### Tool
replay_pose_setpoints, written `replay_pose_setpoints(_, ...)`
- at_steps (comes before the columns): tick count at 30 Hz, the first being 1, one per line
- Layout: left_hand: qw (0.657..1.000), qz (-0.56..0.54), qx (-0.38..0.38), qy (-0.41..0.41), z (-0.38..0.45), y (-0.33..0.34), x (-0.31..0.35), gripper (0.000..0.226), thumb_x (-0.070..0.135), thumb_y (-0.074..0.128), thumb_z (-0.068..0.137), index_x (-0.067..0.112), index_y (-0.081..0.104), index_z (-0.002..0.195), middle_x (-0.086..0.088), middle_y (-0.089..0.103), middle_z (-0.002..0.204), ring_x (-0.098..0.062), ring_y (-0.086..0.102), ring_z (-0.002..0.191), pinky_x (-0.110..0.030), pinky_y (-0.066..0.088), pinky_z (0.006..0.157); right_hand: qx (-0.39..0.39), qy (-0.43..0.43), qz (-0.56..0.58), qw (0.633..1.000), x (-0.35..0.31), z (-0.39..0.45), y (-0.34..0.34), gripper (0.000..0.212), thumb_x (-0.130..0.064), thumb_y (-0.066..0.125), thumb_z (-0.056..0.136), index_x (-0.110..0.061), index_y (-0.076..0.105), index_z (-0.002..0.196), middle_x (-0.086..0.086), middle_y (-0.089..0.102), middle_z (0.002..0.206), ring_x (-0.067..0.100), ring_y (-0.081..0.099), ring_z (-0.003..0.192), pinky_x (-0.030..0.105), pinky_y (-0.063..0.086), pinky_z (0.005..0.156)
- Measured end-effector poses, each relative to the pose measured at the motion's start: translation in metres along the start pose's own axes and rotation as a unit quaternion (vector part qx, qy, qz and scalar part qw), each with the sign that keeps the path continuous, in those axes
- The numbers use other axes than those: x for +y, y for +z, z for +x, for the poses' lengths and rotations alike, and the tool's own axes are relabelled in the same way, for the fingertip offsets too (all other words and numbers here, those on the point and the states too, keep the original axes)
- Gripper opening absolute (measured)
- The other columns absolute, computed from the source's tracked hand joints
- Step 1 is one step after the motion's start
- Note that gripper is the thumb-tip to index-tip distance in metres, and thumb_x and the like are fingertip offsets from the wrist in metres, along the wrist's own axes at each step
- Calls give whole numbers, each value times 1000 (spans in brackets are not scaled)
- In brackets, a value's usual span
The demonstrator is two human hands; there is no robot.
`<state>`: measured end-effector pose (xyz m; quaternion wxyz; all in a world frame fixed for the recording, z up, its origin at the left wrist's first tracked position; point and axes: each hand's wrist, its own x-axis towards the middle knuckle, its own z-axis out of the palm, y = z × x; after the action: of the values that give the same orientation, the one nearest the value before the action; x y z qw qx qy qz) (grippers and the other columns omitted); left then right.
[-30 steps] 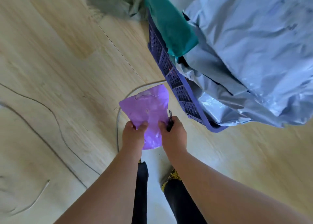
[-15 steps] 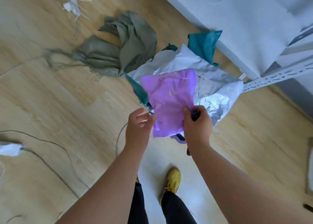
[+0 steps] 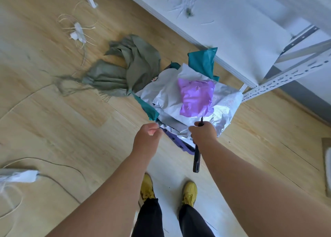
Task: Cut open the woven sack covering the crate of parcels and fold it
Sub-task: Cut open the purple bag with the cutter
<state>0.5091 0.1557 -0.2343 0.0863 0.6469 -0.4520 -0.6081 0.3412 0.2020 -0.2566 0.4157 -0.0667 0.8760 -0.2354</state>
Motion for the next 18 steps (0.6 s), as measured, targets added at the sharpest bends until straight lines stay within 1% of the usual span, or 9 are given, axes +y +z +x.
replay_pose_setpoints(2,1000,-2,8,7,-4,-22,11,26,24,57,92,21,57,117,0,65,117,-16,62,107,-40,49,97,-14,-14,-1,1000,-14,-14,4,31,-9,58,81,-10,61,113,9,60,90,26,56,79,42,52,85)
replay_pose_setpoints(3,1000,-2,12,11,-7,-34,17,26,23,57,92,20,57,118,0,64,118,-17,62,108,-39,49,97,-17,-25,-9,1000,-23,-21,6,30,-9,57,81,-11,63,110,9,62,89,28,58,78,43,53,85)
replay_pose_setpoints(6,999,0,29,16,-11,-70,36,24,23,57,93,21,56,117,1,63,120,-18,62,109,-37,49,97,-16,-53,-25,998,-51,-42,16,23,-12,58,83,-10,66,104,17,68,93,34,66,86,46,55,86)
replay_pose_setpoints(7,999,3,36,18,-11,-82,43,25,23,57,93,20,57,117,0,63,120,-18,62,110,-38,49,97,-20,-59,-29,998,-60,-47,22,21,-13,58,83,-10,66,102,18,69,92,34,66,85,45,55,85)
replay_pose_setpoints(9,998,10,54,19,-7,-104,57,27,23,57,92,19,57,119,0,62,119,-19,62,109,-40,50,97,-40,-68,-31,996,-75,-58,37,17,-12,59,82,-12,66,97,14,67,83,30,63,72,42,57,79)
replay_pose_setpoints(11,997,15,70,20,2,-121,69,28,22,56,92,19,57,119,-1,62,119,-20,61,108,-41,50,96,-68,-64,-19,995,-89,-63,53,12,-9,59,81,-14,64,91,9,62,72,26,57,59,38,54,70)
replay_pose_setpoints(12,997,16,76,18,8,-127,74,28,22,55,92,19,57,119,-2,62,119,-21,61,108,-41,50,96,-85,-58,-11,995,-95,-63,60,10,-6,59,80,-13,63,86,8,59,67,26,54,57,38,52,68)
replay_pose_setpoints(15,997,13,70,0,30,-135,89,29,21,56,91,17,57,120,-6,62,120,-23,61,109,-41,49,97,-129,-54,-16,990,-119,-53,76,9,-4,57,80,-11,59,74,8,55,59,25,51,59,37,47,65)
replay_pose_setpoints(18,998,19,50,-25,59,-140,110,34,24,55,92,14,56,124,-7,61,122,-24,60,112,-42,48,99,-154,-60,-25,986,-155,-31,86,8,-7,54,83,-8,60,78,10,54,64,21,49,53,31,46,59)
